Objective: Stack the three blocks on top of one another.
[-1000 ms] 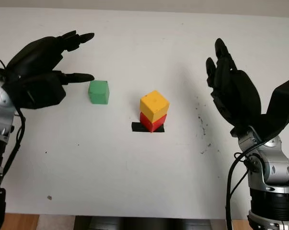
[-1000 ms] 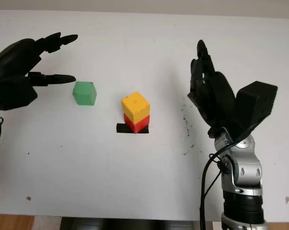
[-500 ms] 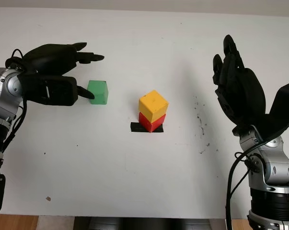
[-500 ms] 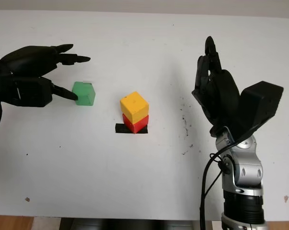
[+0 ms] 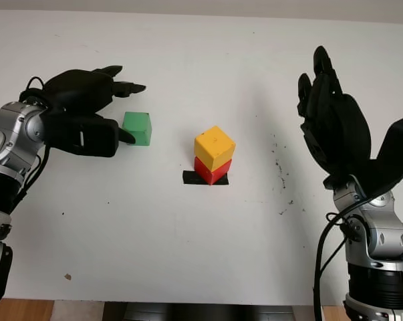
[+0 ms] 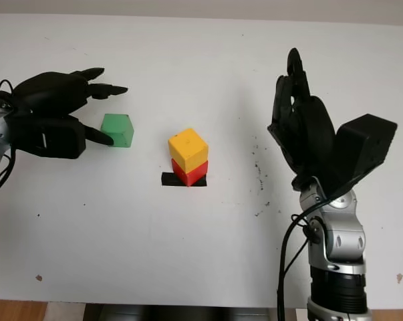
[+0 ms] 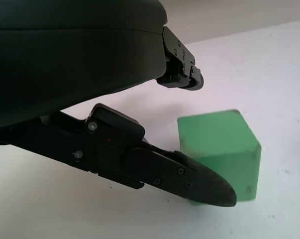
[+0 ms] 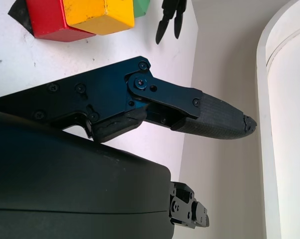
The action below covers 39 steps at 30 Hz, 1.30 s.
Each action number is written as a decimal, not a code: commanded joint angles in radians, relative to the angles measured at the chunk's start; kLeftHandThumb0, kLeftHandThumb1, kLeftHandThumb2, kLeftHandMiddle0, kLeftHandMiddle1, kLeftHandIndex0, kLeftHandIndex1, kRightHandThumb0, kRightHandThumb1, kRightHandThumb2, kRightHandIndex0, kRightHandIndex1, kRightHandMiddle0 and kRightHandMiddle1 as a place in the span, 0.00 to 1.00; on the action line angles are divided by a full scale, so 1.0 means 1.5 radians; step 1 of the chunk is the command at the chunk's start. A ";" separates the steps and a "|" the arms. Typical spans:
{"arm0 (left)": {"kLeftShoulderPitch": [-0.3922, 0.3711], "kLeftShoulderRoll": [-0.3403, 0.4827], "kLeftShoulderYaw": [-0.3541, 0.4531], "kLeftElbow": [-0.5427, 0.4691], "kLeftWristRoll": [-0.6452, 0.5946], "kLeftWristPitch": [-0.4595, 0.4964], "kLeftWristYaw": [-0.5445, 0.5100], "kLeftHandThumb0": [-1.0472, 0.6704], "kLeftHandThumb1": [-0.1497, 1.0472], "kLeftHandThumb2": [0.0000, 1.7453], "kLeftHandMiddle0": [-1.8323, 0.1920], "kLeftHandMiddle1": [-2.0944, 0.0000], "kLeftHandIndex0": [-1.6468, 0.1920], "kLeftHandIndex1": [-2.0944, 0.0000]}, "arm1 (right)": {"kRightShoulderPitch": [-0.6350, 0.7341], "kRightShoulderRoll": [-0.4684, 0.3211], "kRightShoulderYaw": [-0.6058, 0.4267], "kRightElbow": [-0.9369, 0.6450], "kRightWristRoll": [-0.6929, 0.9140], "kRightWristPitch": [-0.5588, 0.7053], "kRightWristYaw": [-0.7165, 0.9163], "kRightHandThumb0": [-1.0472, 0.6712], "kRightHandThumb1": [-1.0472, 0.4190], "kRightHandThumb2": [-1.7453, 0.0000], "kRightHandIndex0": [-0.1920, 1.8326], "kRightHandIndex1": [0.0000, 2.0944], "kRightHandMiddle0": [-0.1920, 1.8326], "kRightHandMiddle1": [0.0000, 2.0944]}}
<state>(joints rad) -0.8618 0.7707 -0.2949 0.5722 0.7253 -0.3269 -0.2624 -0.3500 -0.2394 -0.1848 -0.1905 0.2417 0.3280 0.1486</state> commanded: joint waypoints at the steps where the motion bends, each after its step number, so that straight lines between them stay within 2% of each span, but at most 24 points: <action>1: 0.018 -0.001 -0.005 -0.012 0.008 0.002 0.017 0.09 0.99 0.04 0.91 0.97 0.72 0.96 | 0.011 -0.004 -0.008 -0.013 0.003 0.000 0.001 0.16 0.00 0.57 0.00 0.00 0.00 0.00; 9: 0.035 -0.002 -0.013 -0.032 0.027 0.022 0.035 0.10 1.00 0.05 0.90 0.97 0.69 0.95 | 0.012 -0.006 -0.008 -0.015 0.000 0.001 0.003 0.16 0.00 0.58 0.00 0.00 0.00 0.00; 17: 0.043 -0.005 -0.009 -0.033 0.024 0.015 0.052 0.16 0.99 0.03 0.85 0.96 0.62 0.90 | 0.011 -0.004 -0.008 -0.017 0.001 0.005 0.002 0.16 0.00 0.58 0.00 0.00 0.00 0.00; 18: 0.044 -0.006 -0.007 -0.029 0.019 0.009 0.059 0.18 0.98 0.03 0.83 0.97 0.62 0.84 | 0.012 -0.005 -0.008 -0.019 0.002 0.007 0.002 0.17 0.00 0.58 0.00 0.00 0.00 0.00; 20: 0.045 -0.008 -0.003 -0.020 0.006 -0.003 0.071 0.21 0.99 0.04 0.80 0.97 0.72 0.61 | 0.013 -0.006 -0.008 -0.019 0.002 0.007 0.005 0.17 0.00 0.57 0.00 0.00 0.00 0.00; 21: 0.045 -0.010 -0.001 -0.015 -0.001 -0.007 0.075 0.23 1.00 0.04 0.79 0.97 0.74 0.55 | 0.013 -0.006 -0.009 -0.018 0.002 0.008 0.006 0.17 0.00 0.57 0.00 0.00 0.00 0.00; 24: 0.045 -0.016 0.004 0.003 -0.020 -0.026 0.100 0.29 1.00 0.08 0.75 0.96 0.74 0.44 | 0.014 -0.005 -0.010 -0.019 0.003 0.012 0.005 0.18 0.00 0.57 0.00 0.00 0.00 0.00; 27: 0.040 -0.018 0.003 0.024 -0.028 -0.050 0.125 0.33 1.00 0.11 0.73 0.97 0.79 0.33 | 0.015 -0.005 -0.009 -0.023 0.002 0.016 0.004 0.19 0.00 0.56 0.00 0.00 0.00 0.00; 34: 0.030 -0.020 0.001 0.053 -0.033 -0.076 0.146 0.35 1.00 0.13 0.72 0.96 0.83 0.27 | 0.015 -0.004 -0.008 -0.027 0.001 0.021 -0.002 0.19 0.00 0.56 0.00 0.00 0.00 0.00; 39: 0.029 -0.024 0.010 0.058 -0.066 -0.079 0.122 0.35 1.00 0.12 0.71 0.96 0.82 0.25 | 0.016 -0.006 -0.006 -0.026 -0.004 0.019 -0.001 0.19 0.00 0.57 0.00 0.00 0.00 0.00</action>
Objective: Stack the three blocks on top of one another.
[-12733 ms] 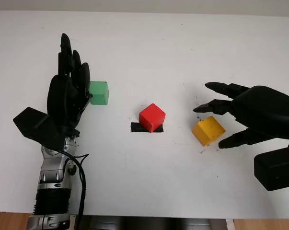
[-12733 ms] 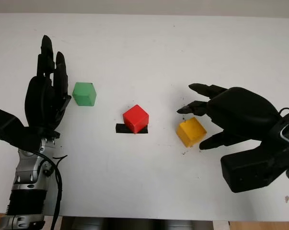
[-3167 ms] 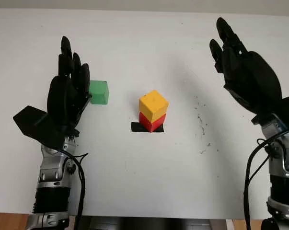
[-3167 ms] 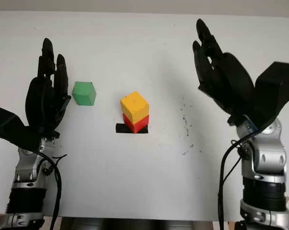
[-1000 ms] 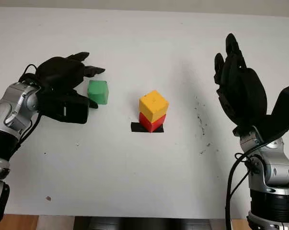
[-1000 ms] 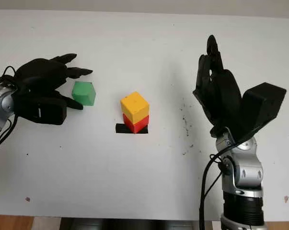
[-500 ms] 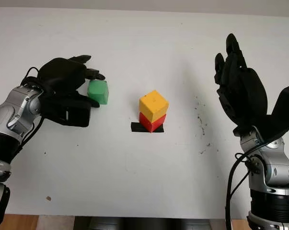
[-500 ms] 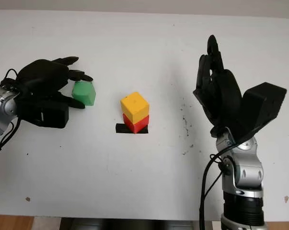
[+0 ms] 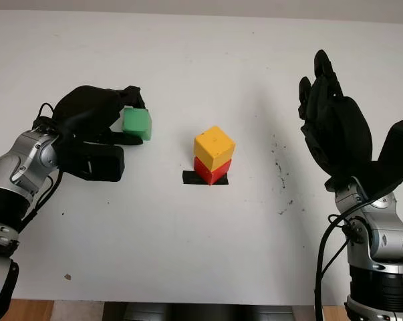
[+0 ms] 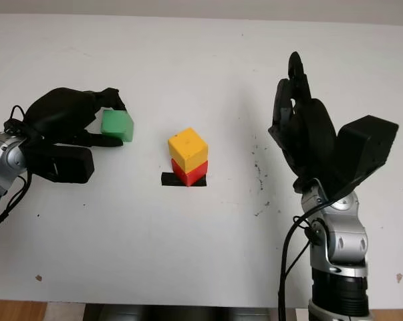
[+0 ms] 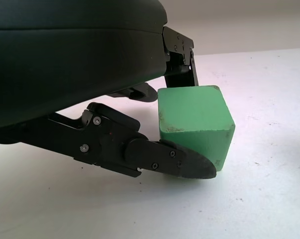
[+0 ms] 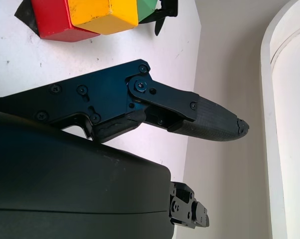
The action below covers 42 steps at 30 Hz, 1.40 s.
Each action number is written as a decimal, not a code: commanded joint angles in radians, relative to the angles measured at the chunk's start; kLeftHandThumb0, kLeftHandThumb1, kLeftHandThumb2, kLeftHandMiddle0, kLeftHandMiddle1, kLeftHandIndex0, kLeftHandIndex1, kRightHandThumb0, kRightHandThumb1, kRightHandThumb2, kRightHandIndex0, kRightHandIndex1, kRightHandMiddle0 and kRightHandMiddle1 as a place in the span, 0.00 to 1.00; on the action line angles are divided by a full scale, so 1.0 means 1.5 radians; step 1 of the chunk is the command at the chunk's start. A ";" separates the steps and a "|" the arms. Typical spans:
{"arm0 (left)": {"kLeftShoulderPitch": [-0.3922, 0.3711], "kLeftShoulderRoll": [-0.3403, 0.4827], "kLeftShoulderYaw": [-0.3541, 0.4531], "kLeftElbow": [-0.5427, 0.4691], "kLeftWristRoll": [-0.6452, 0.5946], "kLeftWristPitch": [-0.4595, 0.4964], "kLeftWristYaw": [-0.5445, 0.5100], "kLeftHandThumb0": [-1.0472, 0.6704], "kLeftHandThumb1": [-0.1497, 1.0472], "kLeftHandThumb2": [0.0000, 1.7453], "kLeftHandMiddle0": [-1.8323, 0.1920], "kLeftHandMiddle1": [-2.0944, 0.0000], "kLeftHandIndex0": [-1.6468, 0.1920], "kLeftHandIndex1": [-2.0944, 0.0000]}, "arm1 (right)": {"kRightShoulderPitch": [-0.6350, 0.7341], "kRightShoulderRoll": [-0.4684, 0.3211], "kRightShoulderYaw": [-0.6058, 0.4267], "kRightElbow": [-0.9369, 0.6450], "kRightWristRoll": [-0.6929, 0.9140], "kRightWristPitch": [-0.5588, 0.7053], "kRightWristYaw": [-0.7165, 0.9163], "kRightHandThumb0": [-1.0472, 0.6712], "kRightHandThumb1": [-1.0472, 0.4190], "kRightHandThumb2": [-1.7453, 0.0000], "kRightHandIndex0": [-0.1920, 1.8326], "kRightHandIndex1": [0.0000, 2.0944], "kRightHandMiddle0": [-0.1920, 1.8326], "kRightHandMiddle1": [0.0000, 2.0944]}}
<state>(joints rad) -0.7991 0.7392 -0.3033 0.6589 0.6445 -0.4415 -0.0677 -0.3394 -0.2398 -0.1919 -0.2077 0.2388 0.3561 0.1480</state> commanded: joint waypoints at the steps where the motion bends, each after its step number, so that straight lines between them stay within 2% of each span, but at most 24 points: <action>1: -0.013 -0.005 0.020 0.000 -0.028 -0.001 -0.022 0.35 1.00 0.12 0.72 0.96 0.82 0.26 | 0.009 -0.006 -0.001 -0.014 -0.003 0.000 0.000 0.19 0.00 0.57 0.00 0.00 0.00 0.00; 5: -0.021 -0.007 0.033 -0.014 -0.069 0.018 -0.075 0.34 1.00 0.12 0.71 0.96 0.80 0.26 | 0.011 -0.007 -0.001 -0.012 -0.002 -0.001 0.005 0.19 0.00 0.58 0.00 0.00 0.00 0.00; 9: -0.039 -0.001 0.058 -0.047 -0.131 0.043 -0.167 0.35 1.00 0.08 0.73 0.97 0.76 0.29 | 0.011 -0.009 0.000 -0.008 -0.005 -0.005 0.011 0.18 0.00 0.59 0.00 0.00 0.00 0.00; 18: -0.130 0.002 0.086 -0.103 -0.244 0.134 -0.397 0.35 1.00 0.04 0.74 0.97 0.66 0.36 | 0.010 -0.002 0.005 0.000 -0.011 -0.011 0.013 0.22 0.00 0.62 0.00 0.00 0.00 0.00; 22: -0.169 0.003 0.082 -0.134 -0.256 0.182 -0.470 0.35 0.99 0.03 0.74 0.97 0.63 0.41 | 0.007 -0.001 0.008 0.011 -0.012 -0.016 0.016 0.23 0.00 0.63 0.00 0.00 0.00 0.00; 26: -0.201 -0.003 0.067 -0.165 -0.239 0.215 -0.510 0.35 0.99 0.03 0.73 0.97 0.59 0.41 | 0.008 -0.003 0.016 0.016 -0.020 -0.024 0.017 0.24 0.00 0.62 0.00 0.00 0.00 0.00; 31: -0.240 -0.026 0.060 -0.153 -0.258 0.190 -0.554 0.33 0.98 0.03 0.70 0.96 0.56 0.39 | 0.007 0.002 0.021 0.022 -0.020 -0.029 0.022 0.26 0.00 0.61 0.00 0.00 0.00 0.00; 36: -0.263 -0.052 0.062 -0.159 -0.274 0.198 -0.572 0.32 0.96 0.03 0.72 0.97 0.59 0.39 | 0.005 -0.002 0.026 0.027 -0.026 -0.023 0.026 0.25 0.00 0.61 0.00 0.00 0.00 0.00; 42: -0.311 -0.084 0.062 -0.078 -0.312 0.114 -0.600 0.30 0.99 0.03 0.76 0.99 0.65 0.36 | 0.006 0.001 0.026 0.034 -0.024 -0.034 0.032 0.26 0.00 0.60 0.00 0.00 0.00 0.00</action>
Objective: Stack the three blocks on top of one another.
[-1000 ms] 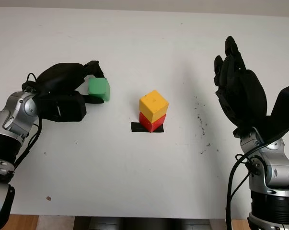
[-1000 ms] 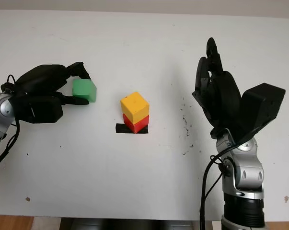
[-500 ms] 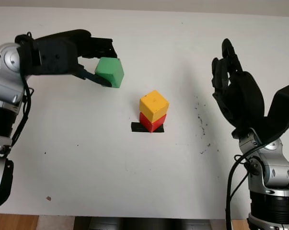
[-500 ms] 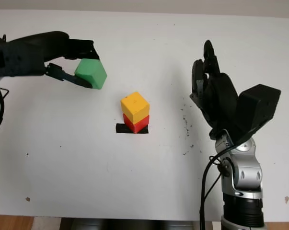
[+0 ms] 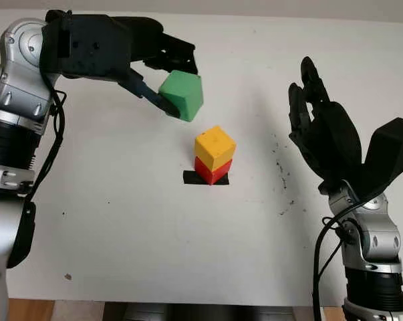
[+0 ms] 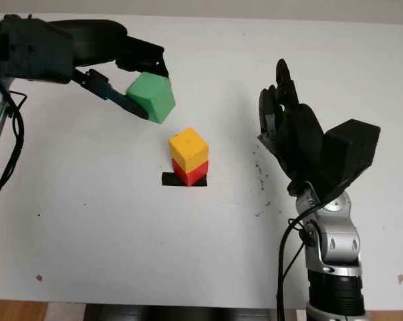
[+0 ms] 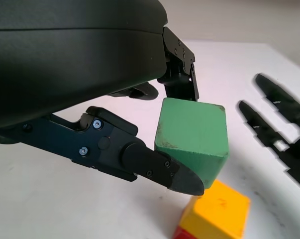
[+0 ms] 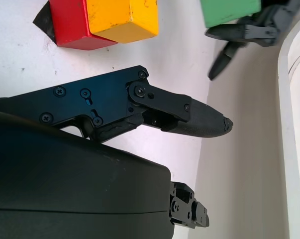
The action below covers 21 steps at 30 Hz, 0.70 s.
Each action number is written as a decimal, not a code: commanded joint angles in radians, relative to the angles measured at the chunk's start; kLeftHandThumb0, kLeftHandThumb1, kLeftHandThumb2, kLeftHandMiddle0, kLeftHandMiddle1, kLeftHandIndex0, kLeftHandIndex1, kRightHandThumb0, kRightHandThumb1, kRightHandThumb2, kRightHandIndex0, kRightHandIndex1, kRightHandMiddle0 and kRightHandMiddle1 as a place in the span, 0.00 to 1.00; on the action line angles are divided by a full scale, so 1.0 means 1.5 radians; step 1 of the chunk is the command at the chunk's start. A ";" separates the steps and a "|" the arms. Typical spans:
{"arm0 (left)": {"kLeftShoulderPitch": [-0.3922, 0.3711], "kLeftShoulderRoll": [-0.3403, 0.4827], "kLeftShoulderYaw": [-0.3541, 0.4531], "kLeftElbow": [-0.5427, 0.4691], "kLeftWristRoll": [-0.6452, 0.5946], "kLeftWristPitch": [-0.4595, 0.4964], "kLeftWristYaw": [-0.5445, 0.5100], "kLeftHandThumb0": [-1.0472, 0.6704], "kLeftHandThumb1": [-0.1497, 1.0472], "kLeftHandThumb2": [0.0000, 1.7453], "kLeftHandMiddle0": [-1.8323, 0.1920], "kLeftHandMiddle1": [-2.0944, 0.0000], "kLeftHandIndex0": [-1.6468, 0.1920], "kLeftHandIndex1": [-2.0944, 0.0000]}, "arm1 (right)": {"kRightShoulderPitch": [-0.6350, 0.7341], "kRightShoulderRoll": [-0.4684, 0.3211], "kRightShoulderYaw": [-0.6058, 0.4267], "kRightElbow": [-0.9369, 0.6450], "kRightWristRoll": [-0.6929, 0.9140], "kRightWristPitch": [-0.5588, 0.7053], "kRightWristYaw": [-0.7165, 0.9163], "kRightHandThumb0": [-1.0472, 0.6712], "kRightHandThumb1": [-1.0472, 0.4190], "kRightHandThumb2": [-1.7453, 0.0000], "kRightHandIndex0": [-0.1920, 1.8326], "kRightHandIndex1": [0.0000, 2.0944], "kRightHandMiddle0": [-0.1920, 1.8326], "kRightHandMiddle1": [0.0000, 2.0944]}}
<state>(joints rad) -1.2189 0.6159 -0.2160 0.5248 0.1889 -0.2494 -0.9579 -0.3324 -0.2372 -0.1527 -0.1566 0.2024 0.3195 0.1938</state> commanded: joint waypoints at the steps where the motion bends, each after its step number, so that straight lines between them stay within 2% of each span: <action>1: -0.040 -0.007 0.004 0.028 -0.014 -0.029 -0.015 0.30 0.99 0.03 0.76 0.99 0.65 0.36 | 0.002 0.000 0.000 0.000 0.000 -0.011 0.002 0.26 0.00 0.60 0.00 0.00 0.00 0.00; 5: -0.065 -0.031 0.004 0.082 -0.038 -0.086 -0.037 0.31 0.99 0.03 0.78 0.98 0.65 0.41 | 0.003 0.006 -0.001 -0.002 0.002 -0.006 -0.006 0.27 0.00 0.61 0.00 0.00 0.00 0.00; 9: -0.078 -0.057 0.006 0.119 -0.055 -0.131 -0.047 0.32 0.99 0.03 0.80 0.98 0.66 0.38 | 0.004 0.009 -0.001 -0.005 0.004 -0.002 -0.011 0.27 0.00 0.62 0.00 0.00 0.00 0.00; 16: -0.076 -0.085 -0.001 0.138 -0.044 -0.193 -0.025 0.34 0.99 0.03 0.83 0.98 0.69 0.30 | 0.008 0.015 -0.001 0.000 0.004 -0.007 -0.016 0.26 0.00 0.63 0.00 0.00 0.00 0.00; 21: -0.078 -0.097 -0.005 0.159 -0.037 -0.212 -0.026 0.33 1.00 0.03 0.84 0.98 0.72 0.26 | 0.010 0.015 0.002 0.005 -0.003 -0.014 -0.014 0.25 0.00 0.63 0.00 0.00 0.00 0.00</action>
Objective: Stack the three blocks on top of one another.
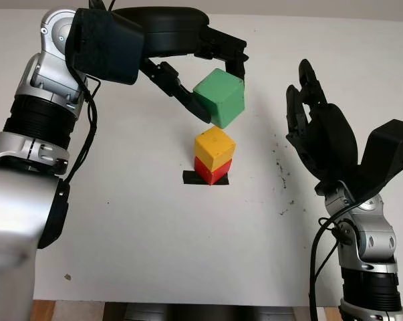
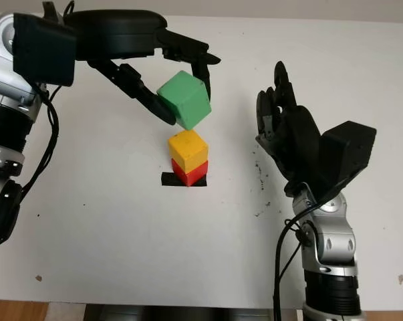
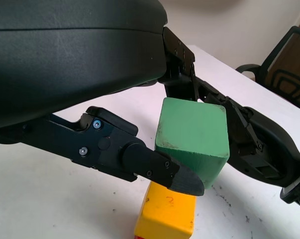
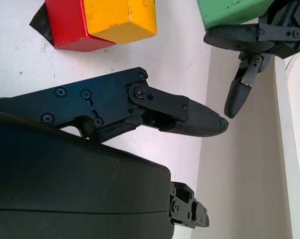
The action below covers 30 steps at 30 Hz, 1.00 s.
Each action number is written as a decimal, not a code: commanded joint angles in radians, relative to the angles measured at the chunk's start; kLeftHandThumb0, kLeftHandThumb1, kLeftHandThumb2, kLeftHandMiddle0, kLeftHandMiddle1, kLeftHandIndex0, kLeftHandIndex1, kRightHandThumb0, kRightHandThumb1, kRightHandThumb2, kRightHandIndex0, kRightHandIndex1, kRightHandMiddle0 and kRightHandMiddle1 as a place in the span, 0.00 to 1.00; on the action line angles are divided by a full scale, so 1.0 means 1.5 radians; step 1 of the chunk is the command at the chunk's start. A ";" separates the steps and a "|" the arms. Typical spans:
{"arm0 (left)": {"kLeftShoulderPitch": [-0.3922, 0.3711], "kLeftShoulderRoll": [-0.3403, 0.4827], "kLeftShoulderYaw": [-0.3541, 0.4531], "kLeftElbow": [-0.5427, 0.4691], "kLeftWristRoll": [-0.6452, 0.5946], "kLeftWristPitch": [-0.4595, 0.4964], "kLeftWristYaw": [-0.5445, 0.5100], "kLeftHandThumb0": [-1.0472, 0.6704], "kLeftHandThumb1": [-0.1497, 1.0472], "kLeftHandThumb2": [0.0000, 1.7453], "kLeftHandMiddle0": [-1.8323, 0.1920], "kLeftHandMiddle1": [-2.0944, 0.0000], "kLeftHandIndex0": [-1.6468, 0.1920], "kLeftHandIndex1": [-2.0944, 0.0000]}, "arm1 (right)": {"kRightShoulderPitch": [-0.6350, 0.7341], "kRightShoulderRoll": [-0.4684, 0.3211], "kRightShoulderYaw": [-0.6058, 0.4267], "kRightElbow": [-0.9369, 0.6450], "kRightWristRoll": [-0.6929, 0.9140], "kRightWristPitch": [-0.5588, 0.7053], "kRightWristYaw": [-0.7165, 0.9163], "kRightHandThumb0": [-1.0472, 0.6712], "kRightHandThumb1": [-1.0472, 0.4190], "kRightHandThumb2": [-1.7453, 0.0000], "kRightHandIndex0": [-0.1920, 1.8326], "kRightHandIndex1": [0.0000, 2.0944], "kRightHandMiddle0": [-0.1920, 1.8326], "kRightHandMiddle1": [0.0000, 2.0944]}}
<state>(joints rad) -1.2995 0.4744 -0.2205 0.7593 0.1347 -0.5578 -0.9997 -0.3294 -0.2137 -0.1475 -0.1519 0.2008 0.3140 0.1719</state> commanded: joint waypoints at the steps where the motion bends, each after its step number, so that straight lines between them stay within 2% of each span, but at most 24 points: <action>1: -0.022 -0.004 -0.003 0.004 0.000 -0.010 0.001 0.32 1.00 0.03 0.84 0.98 0.72 0.26 | 0.008 0.001 -0.001 0.001 -0.001 -0.008 -0.001 0.25 0.00 0.63 0.00 0.00 0.00 0.00; 7: -0.017 -0.011 -0.013 0.027 0.020 -0.062 0.013 0.32 1.00 0.05 0.85 0.98 0.72 0.28 | 0.010 0.005 -0.002 0.000 0.001 -0.009 -0.004 0.24 0.00 0.64 0.00 0.00 0.00 0.00; 13: -0.020 -0.001 -0.030 0.035 0.056 -0.078 0.024 0.32 1.00 0.07 0.84 0.97 0.73 0.29 | 0.016 0.004 0.002 -0.007 -0.003 -0.007 -0.006 0.25 0.00 0.63 0.00 0.00 0.00 0.00; 17: -0.018 0.007 -0.040 0.024 0.081 -0.064 0.029 0.31 1.00 0.07 0.84 0.98 0.72 0.30 | 0.019 0.005 0.000 -0.006 0.000 -0.009 -0.005 0.25 0.00 0.64 0.00 0.00 0.00 0.00; 30: -0.006 0.002 -0.037 0.033 0.070 -0.042 0.017 0.31 1.00 0.08 0.84 0.97 0.74 0.25 | 0.031 0.005 -0.002 -0.008 0.003 -0.015 -0.006 0.26 0.00 0.62 0.00 0.00 0.00 0.00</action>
<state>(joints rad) -1.2996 0.4709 -0.2760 0.8073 0.2509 -0.6208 -0.9693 -0.2973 -0.2098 -0.1469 -0.1521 0.2030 0.3072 0.1617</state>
